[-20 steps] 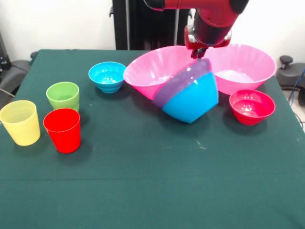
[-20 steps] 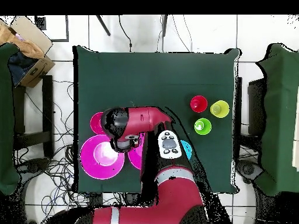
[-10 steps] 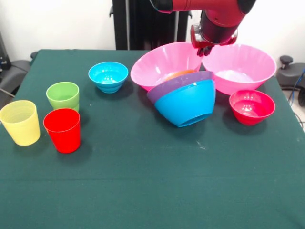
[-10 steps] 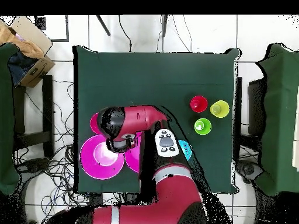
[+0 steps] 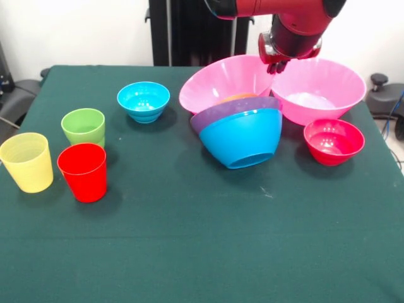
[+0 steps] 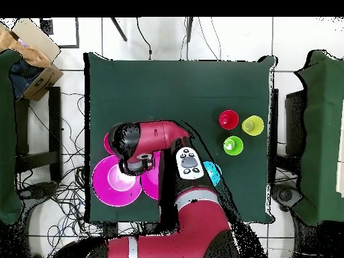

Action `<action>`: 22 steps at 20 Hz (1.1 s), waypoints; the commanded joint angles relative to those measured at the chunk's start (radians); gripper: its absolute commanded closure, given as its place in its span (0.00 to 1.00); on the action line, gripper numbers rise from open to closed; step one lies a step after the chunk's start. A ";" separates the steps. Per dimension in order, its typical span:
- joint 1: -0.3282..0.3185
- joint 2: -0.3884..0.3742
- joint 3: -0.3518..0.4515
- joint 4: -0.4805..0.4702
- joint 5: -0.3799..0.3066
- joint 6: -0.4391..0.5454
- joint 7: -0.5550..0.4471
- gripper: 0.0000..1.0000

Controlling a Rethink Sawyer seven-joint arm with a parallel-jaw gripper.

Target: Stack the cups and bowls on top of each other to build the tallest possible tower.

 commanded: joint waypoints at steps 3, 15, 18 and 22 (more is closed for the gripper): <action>-0.021 -0.010 0.082 -0.046 -0.087 0.029 -0.136 1.00; -0.080 -0.170 0.111 -0.013 -0.104 -0.102 -0.194 1.00; -0.113 -0.214 0.139 0.003 -0.115 -0.105 -0.237 1.00; -0.133 -0.218 0.168 -0.029 -0.122 -0.042 -0.256 1.00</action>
